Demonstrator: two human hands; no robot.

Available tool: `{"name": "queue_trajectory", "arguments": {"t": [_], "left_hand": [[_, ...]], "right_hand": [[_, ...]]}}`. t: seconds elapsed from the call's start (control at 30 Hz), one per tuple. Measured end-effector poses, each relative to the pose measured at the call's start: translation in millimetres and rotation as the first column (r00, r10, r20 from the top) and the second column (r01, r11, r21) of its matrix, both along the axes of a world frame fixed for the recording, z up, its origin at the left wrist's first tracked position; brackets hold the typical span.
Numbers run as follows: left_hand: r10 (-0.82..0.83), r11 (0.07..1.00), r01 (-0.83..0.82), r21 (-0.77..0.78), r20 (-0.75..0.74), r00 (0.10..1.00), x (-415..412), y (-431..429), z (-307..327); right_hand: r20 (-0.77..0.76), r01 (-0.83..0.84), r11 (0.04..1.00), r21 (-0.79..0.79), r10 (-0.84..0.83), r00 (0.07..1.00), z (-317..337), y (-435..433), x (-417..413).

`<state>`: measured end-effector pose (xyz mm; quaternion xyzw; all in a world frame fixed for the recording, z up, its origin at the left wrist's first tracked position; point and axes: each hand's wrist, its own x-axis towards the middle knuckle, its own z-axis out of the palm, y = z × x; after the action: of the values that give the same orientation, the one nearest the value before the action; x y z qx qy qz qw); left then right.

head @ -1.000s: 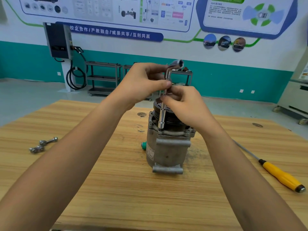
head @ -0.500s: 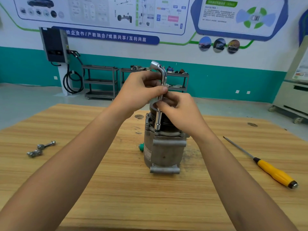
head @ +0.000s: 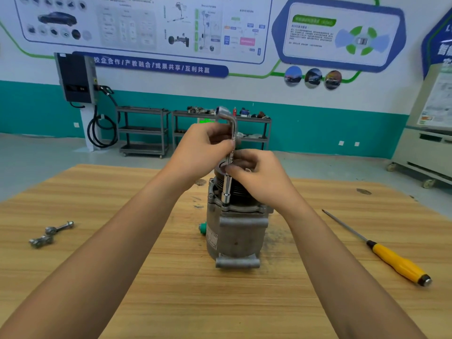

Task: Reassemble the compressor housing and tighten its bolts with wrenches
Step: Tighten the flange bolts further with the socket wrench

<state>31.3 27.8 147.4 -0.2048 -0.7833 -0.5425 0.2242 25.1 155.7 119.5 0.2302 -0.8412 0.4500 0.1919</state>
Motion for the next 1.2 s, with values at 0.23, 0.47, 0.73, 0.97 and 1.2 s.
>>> {"name": "queue_trajectory", "arguments": {"t": [0.23, 0.47, 0.73, 0.97, 1.2], "left_hand": [[0.091, 0.995, -0.09, 0.03, -0.036, 0.995, -1.5, 3.0, -3.1], [-0.021, 0.999, 0.021, 0.025, -0.004, 1.0, 0.1, -3.4, -1.6], [0.097, 0.995, -0.096, 0.016, -0.066, 0.993, 0.6, -2.0, -0.8], [0.017, 1.0, -0.017, -0.013, -0.033, 0.999, 7.3, -0.2, -0.7], [0.106, 0.994, -0.105, 0.02, -0.072, 0.992, 2.8, 0.4, -3.7]], "right_hand": [[-0.129, 0.094, 0.992, 0.079, -0.083, 0.988, -1.1, -6.7, -1.2], [0.044, -0.061, 0.994, -0.086, 0.065, 0.997, -1.1, -0.2, -3.8], [-0.045, 0.011, 0.999, -0.042, -0.013, 0.999, -1.9, 2.7, 0.0], [0.024, -0.018, 1.0, 0.011, 0.018, 1.0, -0.8, 0.1, 4.7], [-0.086, 0.033, 0.998, 0.054, -0.028, 0.996, 0.5, -1.2, 1.4]]}}
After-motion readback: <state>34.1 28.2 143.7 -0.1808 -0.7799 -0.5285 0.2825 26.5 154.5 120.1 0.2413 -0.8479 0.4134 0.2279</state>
